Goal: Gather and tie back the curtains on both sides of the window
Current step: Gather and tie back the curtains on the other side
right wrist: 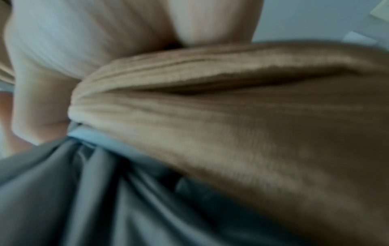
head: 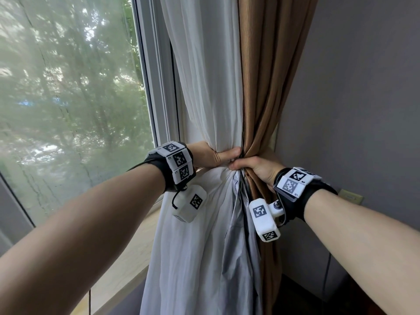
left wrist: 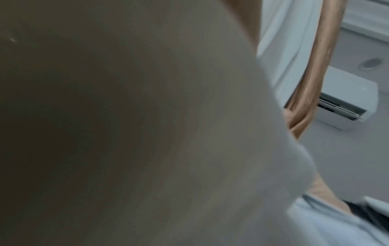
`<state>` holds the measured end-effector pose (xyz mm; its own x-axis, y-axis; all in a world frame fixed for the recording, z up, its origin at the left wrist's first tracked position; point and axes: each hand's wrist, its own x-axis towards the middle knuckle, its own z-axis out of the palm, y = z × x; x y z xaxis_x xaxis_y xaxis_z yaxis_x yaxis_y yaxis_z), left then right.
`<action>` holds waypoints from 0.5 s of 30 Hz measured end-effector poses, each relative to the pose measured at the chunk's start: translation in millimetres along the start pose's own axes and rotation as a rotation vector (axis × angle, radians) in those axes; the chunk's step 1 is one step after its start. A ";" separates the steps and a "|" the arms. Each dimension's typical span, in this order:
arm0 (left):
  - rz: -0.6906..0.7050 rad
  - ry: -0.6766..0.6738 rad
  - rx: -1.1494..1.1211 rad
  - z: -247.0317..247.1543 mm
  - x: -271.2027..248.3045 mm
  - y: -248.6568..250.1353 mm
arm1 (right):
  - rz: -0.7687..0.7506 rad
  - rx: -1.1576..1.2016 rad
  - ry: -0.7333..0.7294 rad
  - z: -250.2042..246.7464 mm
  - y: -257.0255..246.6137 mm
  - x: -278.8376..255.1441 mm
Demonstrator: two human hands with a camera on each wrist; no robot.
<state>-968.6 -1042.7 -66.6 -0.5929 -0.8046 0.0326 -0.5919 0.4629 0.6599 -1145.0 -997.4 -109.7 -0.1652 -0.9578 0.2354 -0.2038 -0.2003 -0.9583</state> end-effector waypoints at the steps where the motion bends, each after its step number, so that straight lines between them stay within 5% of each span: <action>1: -0.016 -0.025 -0.001 -2.9 -5.2 4.8 | 0.006 -0.006 -0.015 0.5 0.4 0.6; 12: -0.288 -0.022 0.079 -23.5 -29.5 -5.0 | 0.095 0.032 -0.067 13.7 3.5 4.6; 15: -0.305 -0.105 -0.056 -33.6 -38.8 -1.3 | 0.086 0.038 -0.041 17.5 0.6 1.2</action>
<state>-926.5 -1024.6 -43.6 -0.4481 -0.8587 -0.2488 -0.7216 0.1831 0.6677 -1128.4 -1002.3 -112.9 -0.1409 -0.9792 0.1457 -0.1542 -0.1237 -0.9803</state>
